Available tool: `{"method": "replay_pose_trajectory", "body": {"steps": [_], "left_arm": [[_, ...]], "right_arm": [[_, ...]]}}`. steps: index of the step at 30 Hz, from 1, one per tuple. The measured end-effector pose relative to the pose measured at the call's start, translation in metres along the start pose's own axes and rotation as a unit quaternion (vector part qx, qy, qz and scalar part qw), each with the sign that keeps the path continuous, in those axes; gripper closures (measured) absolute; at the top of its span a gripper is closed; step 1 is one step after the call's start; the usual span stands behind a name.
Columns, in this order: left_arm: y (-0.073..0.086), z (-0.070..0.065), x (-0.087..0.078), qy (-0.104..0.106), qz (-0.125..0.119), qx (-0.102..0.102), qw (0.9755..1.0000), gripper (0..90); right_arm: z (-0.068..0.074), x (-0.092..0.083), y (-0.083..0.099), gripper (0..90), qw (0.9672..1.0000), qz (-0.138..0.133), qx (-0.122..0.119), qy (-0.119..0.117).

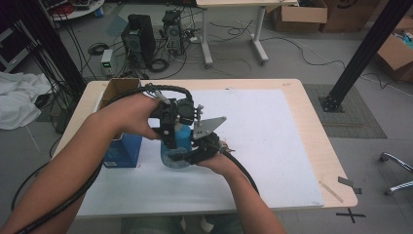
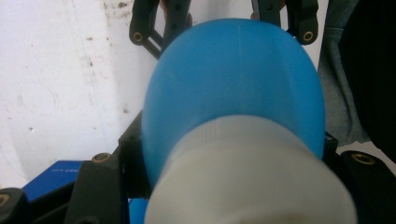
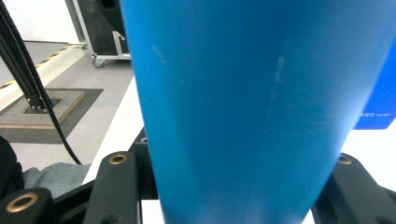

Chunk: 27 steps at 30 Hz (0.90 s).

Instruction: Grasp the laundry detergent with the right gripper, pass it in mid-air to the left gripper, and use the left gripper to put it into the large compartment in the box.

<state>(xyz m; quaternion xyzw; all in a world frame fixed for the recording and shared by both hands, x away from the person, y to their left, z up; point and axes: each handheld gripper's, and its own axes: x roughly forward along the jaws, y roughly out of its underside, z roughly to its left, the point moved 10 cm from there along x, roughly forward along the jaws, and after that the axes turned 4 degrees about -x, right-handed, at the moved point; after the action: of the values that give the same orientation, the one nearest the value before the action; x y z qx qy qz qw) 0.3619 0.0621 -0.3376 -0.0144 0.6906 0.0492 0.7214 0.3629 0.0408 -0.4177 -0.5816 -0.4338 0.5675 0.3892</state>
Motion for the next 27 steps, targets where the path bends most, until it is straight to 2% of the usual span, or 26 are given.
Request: {"method": "replay_pose_trajectory", "body": {"steps": [3, 6, 15, 18, 21, 27], "left_arm": [[0.001, -0.001, 0.001, 0.0, 0.006, -0.004, 1.0, 38.3], [0.001, -0.001, 0.001, -0.01, 0.018, 0.001, 0.9998, 38.4], [-0.001, -0.001, -0.003, -0.016, 0.019, -0.004, 0.9997, 38.5], [-0.002, 0.0, -0.005, -0.016, 0.018, -0.008, 0.9997, 38.5], [-0.002, 0.0, -0.007, -0.013, 0.017, -0.01, 0.9997, 38.5], [0.001, 0.002, -0.009, -0.008, 0.022, -0.022, 0.9995, 38.5]], "right_arm": [[0.0, 0.0, 0.0, 45.8, 1.0, 0.003, -0.004, -0.002], [0.001, 0.0, 0.001, 45.0, 0.9999, 0.01, -0.008, -0.001], [-0.001, -0.004, -0.001, 42.2, 0.9995, 0.019, -0.021, 0.01], [-0.003, -0.007, -0.002, 38.1, 0.9994, 0.018, -0.022, 0.02], [-0.006, -0.011, -0.001, 30.6, 0.9993, 0.02, -0.01, 0.028], [-0.005, -0.02, -0.005, 26.9, 0.9993, 0.022, -0.007, 0.027]]}}
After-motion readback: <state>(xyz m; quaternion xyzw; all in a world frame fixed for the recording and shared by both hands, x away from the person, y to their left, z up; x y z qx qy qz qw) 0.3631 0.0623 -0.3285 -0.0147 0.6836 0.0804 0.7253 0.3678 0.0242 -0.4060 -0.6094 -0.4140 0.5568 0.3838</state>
